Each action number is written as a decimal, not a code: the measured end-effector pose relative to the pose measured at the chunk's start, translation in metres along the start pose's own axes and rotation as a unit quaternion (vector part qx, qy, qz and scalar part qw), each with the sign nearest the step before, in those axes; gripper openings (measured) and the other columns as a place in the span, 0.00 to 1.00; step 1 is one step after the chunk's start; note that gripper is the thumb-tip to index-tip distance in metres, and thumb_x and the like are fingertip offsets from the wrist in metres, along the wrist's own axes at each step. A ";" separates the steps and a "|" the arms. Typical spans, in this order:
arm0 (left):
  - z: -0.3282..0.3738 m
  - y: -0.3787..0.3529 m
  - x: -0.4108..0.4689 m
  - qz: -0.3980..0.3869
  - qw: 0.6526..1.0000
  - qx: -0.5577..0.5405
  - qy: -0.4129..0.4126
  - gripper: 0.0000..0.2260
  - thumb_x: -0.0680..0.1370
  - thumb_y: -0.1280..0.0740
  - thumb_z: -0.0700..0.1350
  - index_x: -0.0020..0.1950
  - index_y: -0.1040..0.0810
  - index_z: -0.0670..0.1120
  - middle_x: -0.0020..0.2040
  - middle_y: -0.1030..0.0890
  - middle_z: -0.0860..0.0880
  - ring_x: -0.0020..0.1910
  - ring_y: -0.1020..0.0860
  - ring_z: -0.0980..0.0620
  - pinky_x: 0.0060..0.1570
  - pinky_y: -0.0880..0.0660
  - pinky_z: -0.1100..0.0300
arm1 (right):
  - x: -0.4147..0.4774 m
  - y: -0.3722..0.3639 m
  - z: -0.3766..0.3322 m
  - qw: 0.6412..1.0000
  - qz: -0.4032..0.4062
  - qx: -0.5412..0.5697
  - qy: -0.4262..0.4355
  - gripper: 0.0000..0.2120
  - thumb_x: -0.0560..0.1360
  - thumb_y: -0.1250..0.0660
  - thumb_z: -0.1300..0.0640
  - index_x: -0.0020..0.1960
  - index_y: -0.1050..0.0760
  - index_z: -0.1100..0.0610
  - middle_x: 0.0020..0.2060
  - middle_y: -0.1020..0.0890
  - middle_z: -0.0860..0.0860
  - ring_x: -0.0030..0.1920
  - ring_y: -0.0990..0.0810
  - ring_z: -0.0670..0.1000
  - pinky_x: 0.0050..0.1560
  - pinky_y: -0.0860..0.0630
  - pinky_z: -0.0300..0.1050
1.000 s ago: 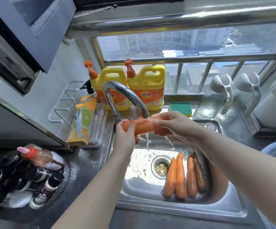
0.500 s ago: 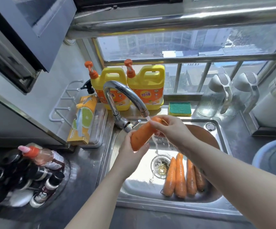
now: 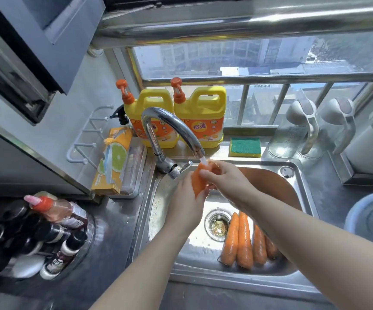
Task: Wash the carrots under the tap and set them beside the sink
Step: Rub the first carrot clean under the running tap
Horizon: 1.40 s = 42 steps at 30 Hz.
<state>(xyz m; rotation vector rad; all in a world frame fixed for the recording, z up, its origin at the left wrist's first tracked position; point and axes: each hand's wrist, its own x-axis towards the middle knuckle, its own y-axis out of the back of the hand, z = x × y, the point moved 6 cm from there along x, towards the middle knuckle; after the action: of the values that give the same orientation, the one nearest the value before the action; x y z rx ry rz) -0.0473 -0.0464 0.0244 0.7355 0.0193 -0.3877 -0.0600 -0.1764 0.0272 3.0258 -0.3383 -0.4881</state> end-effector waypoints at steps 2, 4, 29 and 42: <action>0.002 -0.001 -0.001 0.007 1.000 0.003 -0.001 0.20 0.81 0.33 0.49 0.72 0.32 0.58 0.64 0.24 0.57 0.63 0.25 0.54 0.61 0.25 0.52 | 0.000 0.003 0.001 0.999 0.036 0.011 -0.002 0.03 0.76 0.27 0.58 0.47 0.19 0.59 0.39 0.17 0.54 0.38 0.21 0.47 0.45 0.23 0.48; 0.004 -0.004 -0.004 0.018 0.999 0.024 -0.009 0.22 0.81 0.33 0.49 0.73 0.34 0.58 0.66 0.25 0.57 0.65 0.26 0.53 0.63 0.25 0.49 | -0.001 0.004 0.000 0.997 0.083 0.009 -0.003 0.07 0.73 0.25 0.56 0.42 0.18 0.59 0.33 0.18 0.50 0.35 0.22 0.45 0.40 0.25 0.44; 0.010 0.001 -0.004 0.027 0.993 0.112 -0.034 0.24 0.81 0.33 0.50 0.75 0.35 0.58 0.64 0.24 0.53 0.62 0.26 0.49 0.59 0.24 0.46 | -0.003 0.015 -0.028 0.974 0.058 -0.209 0.073 0.14 0.78 0.31 0.49 0.43 0.20 0.59 0.32 0.19 0.50 0.32 0.21 0.50 0.41 0.22 0.49; 0.016 0.002 -0.001 -0.006 0.990 0.125 -0.061 0.23 0.81 0.34 0.50 0.75 0.36 0.56 0.65 0.25 0.51 0.62 0.25 0.47 0.59 0.25 0.44 | -0.002 0.023 -0.032 0.984 0.035 -0.164 0.066 0.16 0.77 0.28 0.47 0.43 0.16 0.61 0.32 0.16 0.57 0.30 0.21 0.52 0.37 0.20 0.50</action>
<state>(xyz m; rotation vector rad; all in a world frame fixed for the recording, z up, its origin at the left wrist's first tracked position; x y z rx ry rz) -0.0495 -0.0551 0.0377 0.9572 -0.1424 -0.4511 -0.0566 -0.1974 0.0607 2.6998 -0.3184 -0.3004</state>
